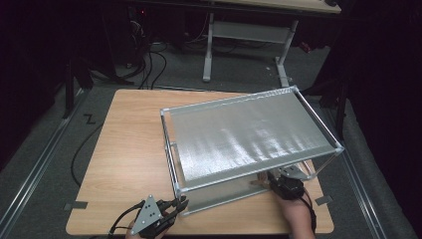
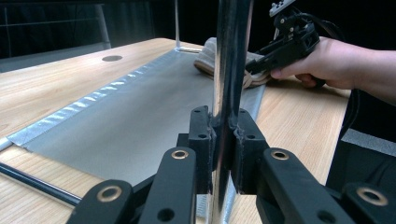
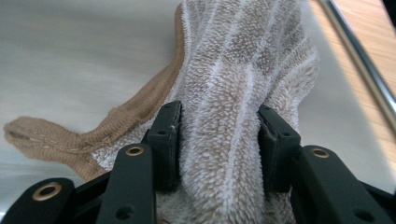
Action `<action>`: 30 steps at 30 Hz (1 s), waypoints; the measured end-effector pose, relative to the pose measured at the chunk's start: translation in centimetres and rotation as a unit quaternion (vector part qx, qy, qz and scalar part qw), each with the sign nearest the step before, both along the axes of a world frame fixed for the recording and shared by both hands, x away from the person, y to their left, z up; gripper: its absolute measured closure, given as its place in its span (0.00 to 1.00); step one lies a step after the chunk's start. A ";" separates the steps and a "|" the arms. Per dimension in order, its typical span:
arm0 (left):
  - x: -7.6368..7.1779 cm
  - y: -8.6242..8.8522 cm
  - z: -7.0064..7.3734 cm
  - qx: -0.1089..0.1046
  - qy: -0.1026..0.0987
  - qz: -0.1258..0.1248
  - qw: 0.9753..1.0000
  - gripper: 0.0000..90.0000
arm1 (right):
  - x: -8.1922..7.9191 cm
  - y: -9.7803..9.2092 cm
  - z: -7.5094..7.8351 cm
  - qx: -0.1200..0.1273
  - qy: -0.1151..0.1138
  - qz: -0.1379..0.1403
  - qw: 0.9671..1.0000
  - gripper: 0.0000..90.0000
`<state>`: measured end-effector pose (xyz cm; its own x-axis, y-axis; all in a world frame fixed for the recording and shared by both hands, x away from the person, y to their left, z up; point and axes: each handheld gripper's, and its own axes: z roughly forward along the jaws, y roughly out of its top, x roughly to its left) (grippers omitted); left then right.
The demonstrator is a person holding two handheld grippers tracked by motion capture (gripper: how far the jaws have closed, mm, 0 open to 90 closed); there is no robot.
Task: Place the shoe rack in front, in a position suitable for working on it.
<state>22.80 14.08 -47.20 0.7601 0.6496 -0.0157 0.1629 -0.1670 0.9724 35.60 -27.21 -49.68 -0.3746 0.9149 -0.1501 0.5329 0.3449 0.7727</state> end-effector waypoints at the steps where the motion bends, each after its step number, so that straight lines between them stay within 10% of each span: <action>1: 0.0 0.0 0.0 0.000 0.000 -0.001 1.000 0.89 | -0.1 0.6 0.0 -0.004 0.000 0.009 1.000 0.62; 20: 0.2 0.0 0.1 -0.004 0.009 -0.002 1.000 0.89 | -3.6 11.9 0.1 0.012 0.040 0.138 0.990 0.61; 23: 0.2 0.0 0.1 -0.005 0.011 -0.002 1.000 0.89 | -4.0 13.1 0.2 -0.004 0.023 0.192 0.981 0.60; 30: 0.2 0.0 0.0 -0.012 0.017 -0.003 1.000 0.89 | -5.4 16.2 0.3 0.024 0.038 0.219 0.975 0.60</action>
